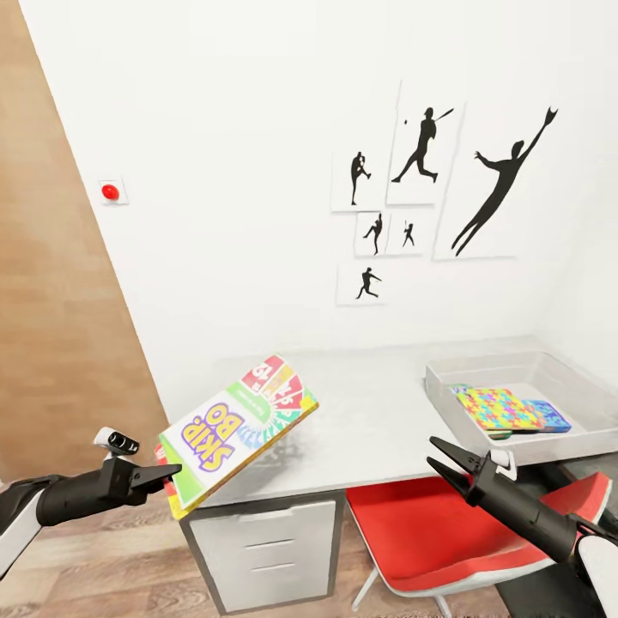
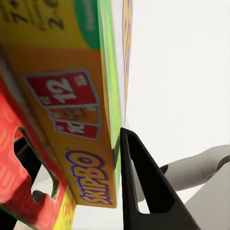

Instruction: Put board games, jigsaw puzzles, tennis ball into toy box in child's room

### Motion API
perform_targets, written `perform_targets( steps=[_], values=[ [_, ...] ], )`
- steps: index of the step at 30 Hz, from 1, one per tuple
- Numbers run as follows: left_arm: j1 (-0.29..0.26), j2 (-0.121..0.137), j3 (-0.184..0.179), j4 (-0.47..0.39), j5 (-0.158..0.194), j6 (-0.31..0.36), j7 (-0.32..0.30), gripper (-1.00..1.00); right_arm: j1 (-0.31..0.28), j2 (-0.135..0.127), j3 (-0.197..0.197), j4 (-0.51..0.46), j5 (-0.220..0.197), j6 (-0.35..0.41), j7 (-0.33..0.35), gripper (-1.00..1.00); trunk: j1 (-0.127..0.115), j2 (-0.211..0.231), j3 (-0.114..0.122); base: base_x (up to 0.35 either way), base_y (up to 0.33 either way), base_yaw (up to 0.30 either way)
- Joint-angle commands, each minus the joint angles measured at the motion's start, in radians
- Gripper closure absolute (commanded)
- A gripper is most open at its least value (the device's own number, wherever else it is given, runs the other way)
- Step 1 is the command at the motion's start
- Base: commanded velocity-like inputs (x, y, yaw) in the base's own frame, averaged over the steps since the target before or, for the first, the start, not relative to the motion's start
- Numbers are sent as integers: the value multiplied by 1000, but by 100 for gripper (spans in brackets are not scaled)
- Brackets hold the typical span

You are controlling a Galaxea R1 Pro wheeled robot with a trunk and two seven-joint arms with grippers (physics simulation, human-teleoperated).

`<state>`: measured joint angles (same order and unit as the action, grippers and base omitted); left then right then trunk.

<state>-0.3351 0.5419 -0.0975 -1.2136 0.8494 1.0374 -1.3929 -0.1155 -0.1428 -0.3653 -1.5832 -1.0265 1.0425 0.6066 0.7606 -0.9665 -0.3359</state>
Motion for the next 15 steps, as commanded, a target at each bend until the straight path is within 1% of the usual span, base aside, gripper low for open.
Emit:
perform_targets(
  steps=[1, 5, 8, 11, 15],
  values=[
    [-1, 1, -2, 0, 4, 10, -2, 100, -1, 0, -1, 0, 6, 5, 7, -100, -4, 6, 3, -132, 32, -252],
    [-1, 1, -2, 0, 3, 10, -2, 100, -1, 0, -1, 0, 6, 5, 7, -100, -19, 34, 18, -221, 74, -252],
    [-1, 1, -2, 0, 3, 10, -2, 100, -1, 0, -1, 0, 6, 5, 7, -100, -31, 55, 30, -88, 32, -247],
    [-1, 1, -2, 0, 3, 10, -2, 100, -1, 0, -1, 0, 6, 5, 4, -100, -42, 76, 40, -18, 7, -90],
    [-1, 0, -2, 0, 3, 10, -2, 100, -1, 0, 0, 0, 6, 5, 2, -100, -58, 104, 53, -3, 1, -16]
  ],
)
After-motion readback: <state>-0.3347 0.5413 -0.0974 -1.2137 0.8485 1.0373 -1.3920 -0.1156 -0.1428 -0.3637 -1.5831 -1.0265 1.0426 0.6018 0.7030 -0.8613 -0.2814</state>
